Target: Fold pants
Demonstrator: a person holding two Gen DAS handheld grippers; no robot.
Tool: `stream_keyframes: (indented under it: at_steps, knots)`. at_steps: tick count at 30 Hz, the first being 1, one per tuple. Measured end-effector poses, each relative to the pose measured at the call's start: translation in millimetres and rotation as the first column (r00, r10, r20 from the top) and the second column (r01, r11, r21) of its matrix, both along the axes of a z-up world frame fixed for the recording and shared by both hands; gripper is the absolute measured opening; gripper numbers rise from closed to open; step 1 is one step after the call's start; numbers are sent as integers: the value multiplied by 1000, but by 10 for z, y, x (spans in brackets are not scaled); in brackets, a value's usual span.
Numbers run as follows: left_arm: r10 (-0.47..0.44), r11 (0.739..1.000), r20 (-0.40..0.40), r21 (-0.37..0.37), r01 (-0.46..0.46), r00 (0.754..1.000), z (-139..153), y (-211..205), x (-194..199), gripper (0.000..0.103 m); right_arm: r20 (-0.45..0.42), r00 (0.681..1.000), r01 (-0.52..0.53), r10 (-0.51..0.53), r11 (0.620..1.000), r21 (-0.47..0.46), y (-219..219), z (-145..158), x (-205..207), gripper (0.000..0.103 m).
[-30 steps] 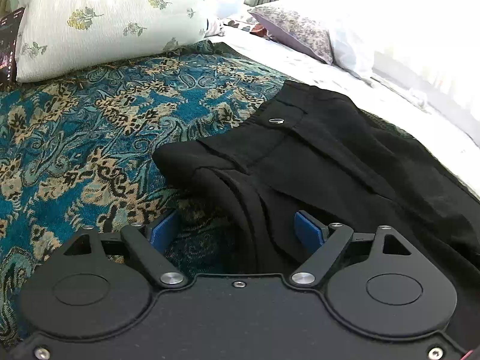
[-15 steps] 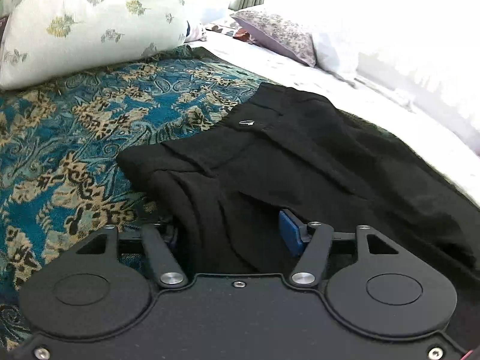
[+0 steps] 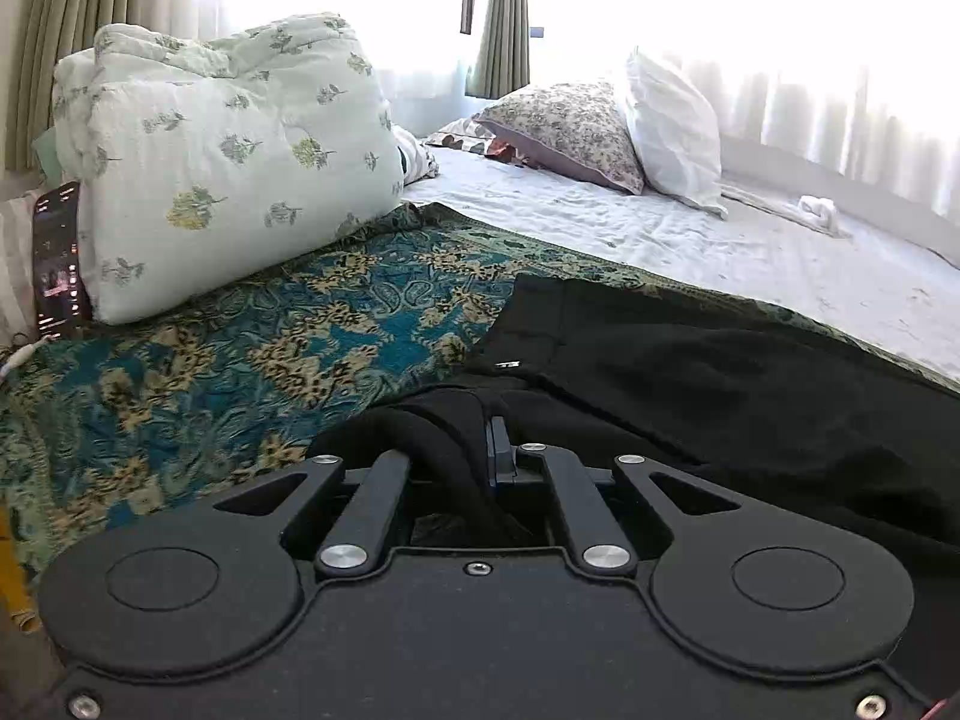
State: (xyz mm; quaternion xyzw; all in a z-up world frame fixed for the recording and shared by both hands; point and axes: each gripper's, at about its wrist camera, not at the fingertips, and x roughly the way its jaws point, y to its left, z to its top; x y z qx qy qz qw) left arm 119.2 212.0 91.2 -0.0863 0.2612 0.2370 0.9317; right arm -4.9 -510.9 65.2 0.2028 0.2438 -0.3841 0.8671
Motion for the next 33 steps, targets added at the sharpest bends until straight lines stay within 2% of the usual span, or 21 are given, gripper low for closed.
stream_keyframes:
  at_steps: [6, 13, 18, 25, 28, 30, 31, 33]
  knots:
    - [-11, 1000, -27, -3, 11, 1000, 37, -27, -314, 6, 21, 1000, 20, -20, 1000, 1, -81, 55, -289, 5]
    - [-25, 999, -71, 21, 26, 997, -92, -86, -616, 7, 30, 998, 46, -48, 998, 43, -248, -20, -572, 5]
    - [-11, 1000, -117, 19, 13, 993, -268, -86, -630, 7, 9, 999, 45, -46, 997, 63, -263, -174, -623, 6]
    - [-8, 998, -178, 64, 20, 984, -479, -147, -555, 7, -26, 999, 46, -44, 996, 80, -292, -338, -605, 7]
    - [-14, 996, -206, 82, 31, 978, -548, -158, -516, 12, -41, 998, 47, -44, 995, 84, -306, -395, -589, 9]
    - [-18, 996, -221, 83, 37, 975, -573, -162, -506, 18, -57, 997, 52, -48, 996, 69, -300, -406, -575, 33]
    - [-19, 996, -224, 80, 38, 974, -573, -160, -504, 24, -64, 997, 56, -53, 997, 55, -286, -398, -572, 36]
    - [-21, 998, -226, 60, 36, 974, -544, -155, -508, 54, -89, 993, 77, -75, 997, 21, -246, -353, -562, 56]
